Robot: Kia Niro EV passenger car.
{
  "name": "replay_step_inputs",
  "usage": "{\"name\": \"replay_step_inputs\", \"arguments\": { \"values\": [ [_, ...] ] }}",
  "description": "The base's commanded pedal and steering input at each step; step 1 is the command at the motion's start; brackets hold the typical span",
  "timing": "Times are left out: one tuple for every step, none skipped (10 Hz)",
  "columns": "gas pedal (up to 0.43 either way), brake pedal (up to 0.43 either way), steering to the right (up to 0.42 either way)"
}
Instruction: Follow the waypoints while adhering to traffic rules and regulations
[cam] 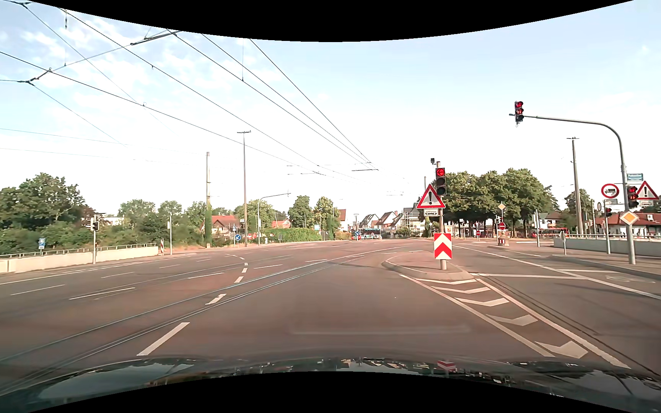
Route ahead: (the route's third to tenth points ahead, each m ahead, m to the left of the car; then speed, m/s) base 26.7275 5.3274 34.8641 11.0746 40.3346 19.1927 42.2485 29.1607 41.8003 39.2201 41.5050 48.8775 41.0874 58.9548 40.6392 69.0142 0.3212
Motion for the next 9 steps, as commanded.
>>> {"name": "replay_step_inputs", "arguments": {
  "values": [
    [0.0,0.134,-0.108],
    [0.0,0.14,-0.108],
    [0.0,0.134,-0.108],
    [0.0,0.134,-0.108],
    [0.0,0.14,-0.108],
    [0.0,0.104,-0.108],
    [0.0,0.0,-0.107],
    [0.0,0.0,-0.107],
    [0.039,0.0,-0.107]
  ]
}}
